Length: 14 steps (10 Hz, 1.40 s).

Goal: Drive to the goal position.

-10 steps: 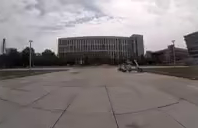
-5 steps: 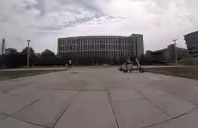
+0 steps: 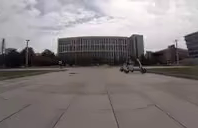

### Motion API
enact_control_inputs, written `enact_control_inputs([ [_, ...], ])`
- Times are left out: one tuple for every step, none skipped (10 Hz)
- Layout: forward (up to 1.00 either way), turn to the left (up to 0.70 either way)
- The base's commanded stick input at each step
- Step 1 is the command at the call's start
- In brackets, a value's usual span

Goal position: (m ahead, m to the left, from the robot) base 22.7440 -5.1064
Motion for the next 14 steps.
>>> enact_control_inputs([
  [0.7, 0.0],
  [0.7, 0.0],
  [0.7, 0.0],
  [0.7, 0.0],
  [0.7, 0.0],
  [0.7, 0.0],
  [0.7, 0.0],
  [0.7, 0.0],
  [0.7, 0.0],
  [0.7, 0.0],
  [0.7, 0.0],
  [0.7, 0.0],
  [0.7, 0.0],
  [0.7, 0.0],
])
